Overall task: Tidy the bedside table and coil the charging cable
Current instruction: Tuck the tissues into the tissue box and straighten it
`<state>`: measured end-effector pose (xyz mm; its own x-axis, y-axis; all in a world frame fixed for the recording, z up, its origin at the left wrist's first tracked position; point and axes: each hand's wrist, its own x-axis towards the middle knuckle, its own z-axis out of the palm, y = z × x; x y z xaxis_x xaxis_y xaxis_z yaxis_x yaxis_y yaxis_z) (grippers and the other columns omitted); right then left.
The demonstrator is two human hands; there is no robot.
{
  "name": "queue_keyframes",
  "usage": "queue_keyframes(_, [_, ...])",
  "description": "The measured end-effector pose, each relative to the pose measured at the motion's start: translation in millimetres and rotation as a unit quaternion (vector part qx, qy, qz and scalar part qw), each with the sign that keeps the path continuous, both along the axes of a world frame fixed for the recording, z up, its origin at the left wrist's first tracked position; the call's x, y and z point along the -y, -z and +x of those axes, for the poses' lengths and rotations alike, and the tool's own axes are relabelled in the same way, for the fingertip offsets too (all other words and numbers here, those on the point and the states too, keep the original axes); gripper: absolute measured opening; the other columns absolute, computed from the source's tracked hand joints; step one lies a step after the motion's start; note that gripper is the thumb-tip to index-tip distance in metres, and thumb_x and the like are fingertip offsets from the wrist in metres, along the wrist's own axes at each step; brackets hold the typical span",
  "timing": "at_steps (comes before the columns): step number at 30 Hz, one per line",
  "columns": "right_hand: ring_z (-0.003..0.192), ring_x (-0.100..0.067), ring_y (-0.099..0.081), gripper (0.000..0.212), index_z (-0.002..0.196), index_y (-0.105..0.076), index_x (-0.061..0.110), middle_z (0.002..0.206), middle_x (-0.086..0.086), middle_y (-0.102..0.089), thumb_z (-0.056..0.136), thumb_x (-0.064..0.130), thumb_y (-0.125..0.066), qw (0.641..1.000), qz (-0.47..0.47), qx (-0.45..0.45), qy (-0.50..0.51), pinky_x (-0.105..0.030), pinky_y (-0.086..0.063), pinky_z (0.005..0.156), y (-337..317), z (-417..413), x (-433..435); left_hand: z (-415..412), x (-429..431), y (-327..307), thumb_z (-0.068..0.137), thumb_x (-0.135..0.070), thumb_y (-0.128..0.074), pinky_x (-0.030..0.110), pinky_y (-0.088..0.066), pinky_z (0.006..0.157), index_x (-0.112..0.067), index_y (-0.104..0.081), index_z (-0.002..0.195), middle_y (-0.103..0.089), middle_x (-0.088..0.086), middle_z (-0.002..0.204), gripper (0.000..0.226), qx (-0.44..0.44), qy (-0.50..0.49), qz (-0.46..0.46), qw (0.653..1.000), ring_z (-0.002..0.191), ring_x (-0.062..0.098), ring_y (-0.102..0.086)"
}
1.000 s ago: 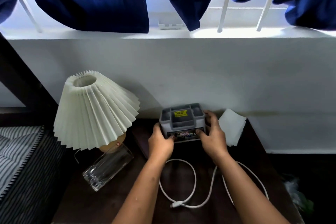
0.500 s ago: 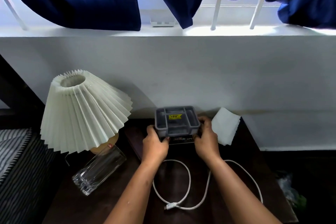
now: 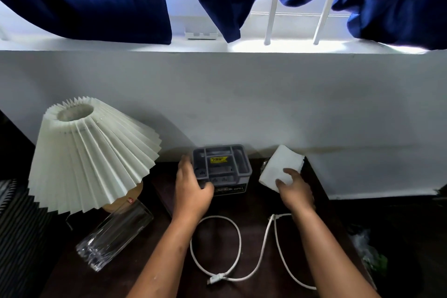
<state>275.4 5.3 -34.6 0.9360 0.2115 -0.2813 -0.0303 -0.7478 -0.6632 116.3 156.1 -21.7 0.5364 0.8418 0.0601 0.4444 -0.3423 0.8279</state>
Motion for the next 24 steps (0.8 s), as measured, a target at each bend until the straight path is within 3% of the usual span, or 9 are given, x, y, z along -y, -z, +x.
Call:
queue_keyframes(4, [0.108, -0.031, -0.058, 0.035, 0.119, -0.058, 0.025, 0.126, -0.013, -0.057, 0.085, 0.019, -0.06, 0.999, 0.037, -0.012, 0.0, -0.024, -0.041, 0.076, 4.0, 5.0, -0.7, 1.4, 5.0, 1.4, 0.078, -0.007, -0.061, 0.022, -0.012, 0.11, -0.016, -0.022, 0.146, -0.019, 0.008, 0.156, 0.079, -0.002, 0.018, 0.039, 0.999, 0.144, 0.019, -0.015])
queue_keyframes(8, [0.084, -0.031, -0.067, 0.008, 0.084, -0.066, 0.019, 0.103, -0.014, -0.068, 0.082, 0.013, -0.061, 0.995, 0.082, -0.031, 0.043, -0.029, -0.05, 0.068, 6.5, 6.0, 4.1, -1.3, 0.3, -4.7, 0.08, -0.003, -0.06, 0.031, -0.02, 0.113, -0.01, -0.029, 0.143, -0.024, 0.014, 0.153, 0.07, 0.001, -0.007, 0.049, 0.999, 0.142, 0.026, -0.022])
queue_keyframes(10, [0.081, -0.031, -0.068, 0.015, 0.069, -0.065, 0.018, 0.094, -0.015, -0.071, 0.081, 0.01, -0.062, 0.991, 0.111, -0.03, 0.072, -0.031, -0.052, 0.068, 8.1, 6.3, 5.1, -6.0, -3.6, -8.8, 0.08, -0.002, -0.06, 0.03, -0.019, 0.112, -0.008, -0.032, 0.141, -0.026, 0.016, 0.152, 0.068, 0.008, -0.025, 0.052, 0.998, 0.141, 0.027, -0.024])
queue_keyframes(12, [0.087, -0.034, -0.067, 0.01, 0.074, -0.069, 0.013, 0.09, -0.014, -0.071, 0.08, 0.01, -0.062, 0.987, 0.126, -0.024, 0.1, -0.036, -0.054, 0.074, 6.9, 6.9, 4.6, -11.3, -6.4, -12.6, 0.08, -0.001, -0.059, 0.031, -0.02, 0.112, -0.009, -0.035, 0.14, -0.03, 0.015, 0.15, 0.064, 0.015, -0.025, 0.059, 0.998, 0.14, 0.027, -0.027])
queue_keyframes(14, [0.078, -0.03, -0.065, 0.01, 0.082, -0.07, 0.008, 0.081, -0.009, -0.066, 0.081, 0.011, -0.06, 0.978, 0.16, -0.032, 0.134, -0.041, -0.058, 0.073, 0.8, 6.1, 3.6, -16.0, -7.0, -16.9, 0.082, -0.001, -0.058, 0.032, -0.025, 0.111, -0.012, -0.04, 0.137, -0.039, 0.013, 0.146, 0.059, 0.014, -0.002, 0.077, 0.997, 0.135, 0.026, -0.035])
queue_keyframes(18, [0.069, -0.017, -0.059, 0.013, 0.07, -0.061, 0.008, 0.075, -0.007, -0.059, 0.082, 0.005, -0.058, 0.924, 0.344, -0.063, 0.156, -0.025, -0.054, 0.045, -29.3, -4.7, -2.5, -23.0, 3.3, -27.6, 0.082, 0.0, -0.056, 0.021, -0.026, 0.106, -0.02, -0.048, 0.132, -0.048, 0.005, 0.14, 0.054, 0.019, 0.063, 0.106, 0.992, 0.13, 0.018, -0.042])
queue_keyframes(24, [0.056, -0.017, -0.059, 0.028, 0.057, -0.053, 0.007, 0.062, -0.008, -0.056, 0.081, -0.006, -0.052, 0.839, 0.52, -0.144, 0.07, -0.026, -0.054, 0.045, -94.9, -49.9, -18.4, -47.2, 38.7, -39.0, 0.081, -0.001, -0.059, -0.005, -0.014, 0.099, -0.026, -0.044, 0.135, -0.045, -0.004, 0.14, 0.062, 0.065, 0.11, 0.127, 0.984, 0.127, 0.001, -0.036])
